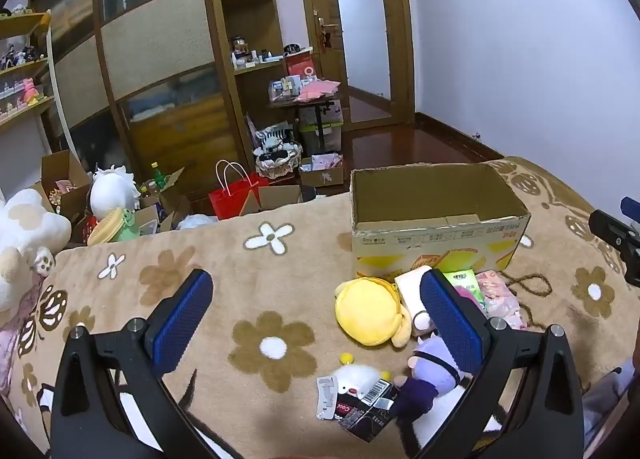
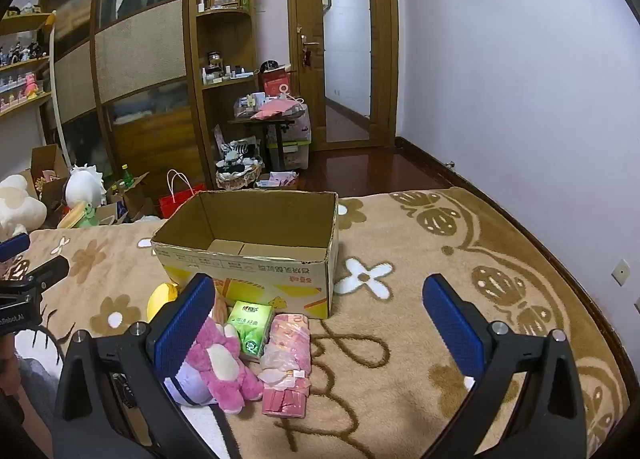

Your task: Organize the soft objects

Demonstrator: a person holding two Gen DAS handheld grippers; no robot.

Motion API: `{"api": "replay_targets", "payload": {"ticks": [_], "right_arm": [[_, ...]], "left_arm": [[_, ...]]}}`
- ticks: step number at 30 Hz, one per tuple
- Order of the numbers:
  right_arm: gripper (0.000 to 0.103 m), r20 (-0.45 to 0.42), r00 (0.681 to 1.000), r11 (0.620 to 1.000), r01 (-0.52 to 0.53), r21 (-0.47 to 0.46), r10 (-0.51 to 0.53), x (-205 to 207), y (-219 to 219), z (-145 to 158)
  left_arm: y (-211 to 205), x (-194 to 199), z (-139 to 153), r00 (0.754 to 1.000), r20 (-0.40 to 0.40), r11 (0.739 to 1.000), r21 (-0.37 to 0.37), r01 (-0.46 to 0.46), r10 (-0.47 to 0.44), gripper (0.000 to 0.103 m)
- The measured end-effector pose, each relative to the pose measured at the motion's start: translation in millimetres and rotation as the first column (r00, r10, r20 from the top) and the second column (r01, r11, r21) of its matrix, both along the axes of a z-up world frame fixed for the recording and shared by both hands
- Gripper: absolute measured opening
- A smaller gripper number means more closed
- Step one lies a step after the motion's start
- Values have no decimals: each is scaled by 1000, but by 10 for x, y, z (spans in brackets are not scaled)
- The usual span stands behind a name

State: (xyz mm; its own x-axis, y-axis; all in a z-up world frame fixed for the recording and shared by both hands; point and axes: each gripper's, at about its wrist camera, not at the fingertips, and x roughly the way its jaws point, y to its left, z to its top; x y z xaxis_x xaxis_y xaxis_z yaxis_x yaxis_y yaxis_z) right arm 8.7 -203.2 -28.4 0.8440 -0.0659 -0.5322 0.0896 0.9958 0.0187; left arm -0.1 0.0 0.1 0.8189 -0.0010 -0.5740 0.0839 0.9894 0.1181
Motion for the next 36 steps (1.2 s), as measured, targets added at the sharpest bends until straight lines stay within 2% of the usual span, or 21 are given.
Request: {"api": "replay_targets", "payload": {"ticks": [6, 11, 36], "right_arm": [[103, -7, 1000, 1000, 3, 1, -3, 8, -6, -4], [103, -1, 1000, 1000, 1, -5, -1, 1, 1, 2], [103, 4, 1000, 1000, -2, -10, 2, 0, 4, 8]], "left_arm": [[-28, 10, -4, 1000, 11, 1000, 4, 5, -5, 102], [21, 9, 24, 999, -18, 998, -52, 33, -34, 102], [8, -23, 13, 1000, 1, 1000, -17, 14, -14, 102]]}}
